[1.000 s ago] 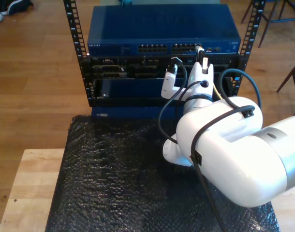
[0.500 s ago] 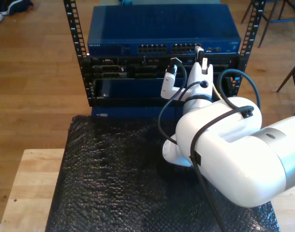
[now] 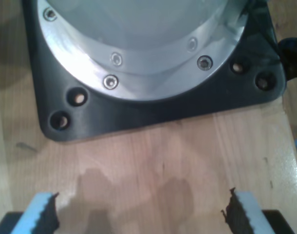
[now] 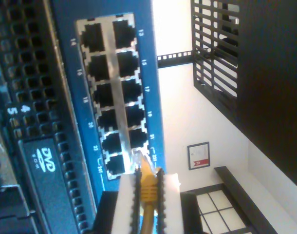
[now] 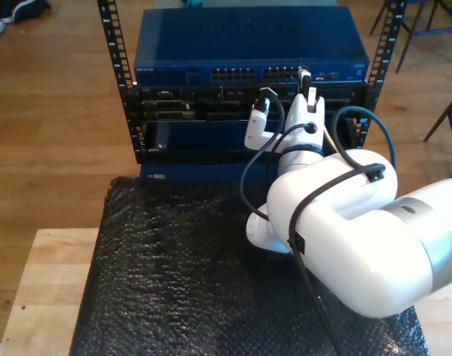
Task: Grab the cable and plug it in
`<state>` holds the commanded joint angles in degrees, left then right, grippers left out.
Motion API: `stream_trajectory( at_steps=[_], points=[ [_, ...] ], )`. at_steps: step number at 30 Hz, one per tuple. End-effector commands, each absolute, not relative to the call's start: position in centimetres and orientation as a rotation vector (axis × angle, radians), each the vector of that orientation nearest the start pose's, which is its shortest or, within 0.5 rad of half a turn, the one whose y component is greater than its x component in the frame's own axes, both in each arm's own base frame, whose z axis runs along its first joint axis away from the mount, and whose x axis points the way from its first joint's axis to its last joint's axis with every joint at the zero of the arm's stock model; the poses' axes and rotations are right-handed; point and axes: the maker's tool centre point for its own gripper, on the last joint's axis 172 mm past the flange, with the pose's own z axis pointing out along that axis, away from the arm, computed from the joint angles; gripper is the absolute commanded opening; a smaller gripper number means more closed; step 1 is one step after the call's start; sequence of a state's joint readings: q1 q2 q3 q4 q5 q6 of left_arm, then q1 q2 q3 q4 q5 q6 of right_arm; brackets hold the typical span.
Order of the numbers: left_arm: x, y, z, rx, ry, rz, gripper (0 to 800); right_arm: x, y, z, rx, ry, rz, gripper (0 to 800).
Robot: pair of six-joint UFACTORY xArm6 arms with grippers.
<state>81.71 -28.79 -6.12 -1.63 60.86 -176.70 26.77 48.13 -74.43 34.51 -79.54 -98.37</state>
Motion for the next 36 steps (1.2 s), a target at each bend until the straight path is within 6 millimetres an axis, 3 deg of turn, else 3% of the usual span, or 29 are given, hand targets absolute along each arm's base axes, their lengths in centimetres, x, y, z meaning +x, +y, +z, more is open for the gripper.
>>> stream_trajectory(
  at_steps=[36],
  points=[
    [2.29, 11.81, 3.05, -2.184, 2.624, -0.559, 800, 66.08, 15.67, 27.27, 1.171, 0.904, 1.279, 0]
  ],
)
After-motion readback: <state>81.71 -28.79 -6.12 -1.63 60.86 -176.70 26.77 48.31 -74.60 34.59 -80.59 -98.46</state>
